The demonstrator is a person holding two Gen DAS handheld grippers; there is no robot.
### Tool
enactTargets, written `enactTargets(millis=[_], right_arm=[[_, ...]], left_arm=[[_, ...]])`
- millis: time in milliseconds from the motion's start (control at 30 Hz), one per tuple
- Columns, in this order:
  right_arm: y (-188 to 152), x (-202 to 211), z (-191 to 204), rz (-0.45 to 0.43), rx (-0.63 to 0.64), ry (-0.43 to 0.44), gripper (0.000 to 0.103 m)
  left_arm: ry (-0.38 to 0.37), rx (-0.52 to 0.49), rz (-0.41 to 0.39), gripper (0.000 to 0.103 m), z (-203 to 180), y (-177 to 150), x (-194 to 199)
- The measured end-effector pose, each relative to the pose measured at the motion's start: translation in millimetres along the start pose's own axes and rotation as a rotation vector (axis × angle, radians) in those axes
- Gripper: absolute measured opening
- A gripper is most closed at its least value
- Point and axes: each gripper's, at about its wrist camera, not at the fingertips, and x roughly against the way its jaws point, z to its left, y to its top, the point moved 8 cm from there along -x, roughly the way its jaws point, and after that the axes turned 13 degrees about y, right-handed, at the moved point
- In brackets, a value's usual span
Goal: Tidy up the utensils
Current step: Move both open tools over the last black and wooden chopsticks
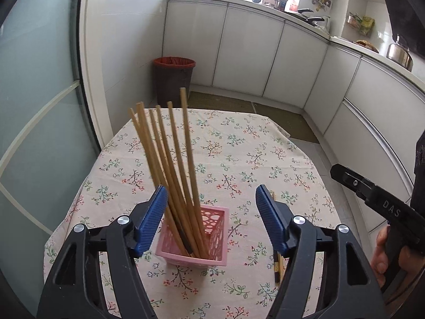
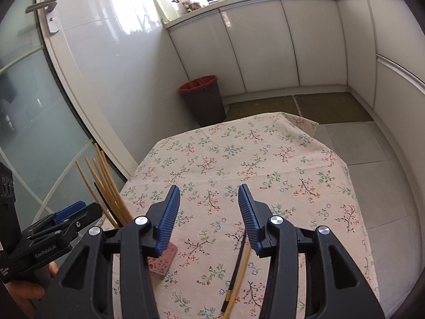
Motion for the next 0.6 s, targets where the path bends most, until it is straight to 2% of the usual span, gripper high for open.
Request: enactTargets(millis=[200, 500, 533, 567, 600], right_arm=[[-17.2, 0.9, -52.4, 0.098, -0.157, -0.047, 0.046], [-23.5, 9.2, -92.9, 0.097, -0.266, -0.081, 0.044], [-24.6, 8.1, -94.8, 0.102, -0.272, -0.081, 0.039], [-25.9, 7.6, -97.3, 0.107, -0.278, -0.08, 0.037], [-27.1, 6.9, -98.9, 0.111, -0.284, -0.078, 0.036]], left_arm=[[-0.047, -0.082, 0.046, 0.066, -40.6, -16.9, -4.6], [-0.109, -0.182, 0.234, 0.064, -110.7, -58.0, -51.0], [-0.105, -0.181, 0.259, 0.062, -114.6, -62.2, -61.0], [-0.107, -0.175, 0.285, 0.054, -118.7, -66.1, -69.7], [-0.113, -0.169, 0.309, 0.052, -121.8, -70.1, -78.6]])
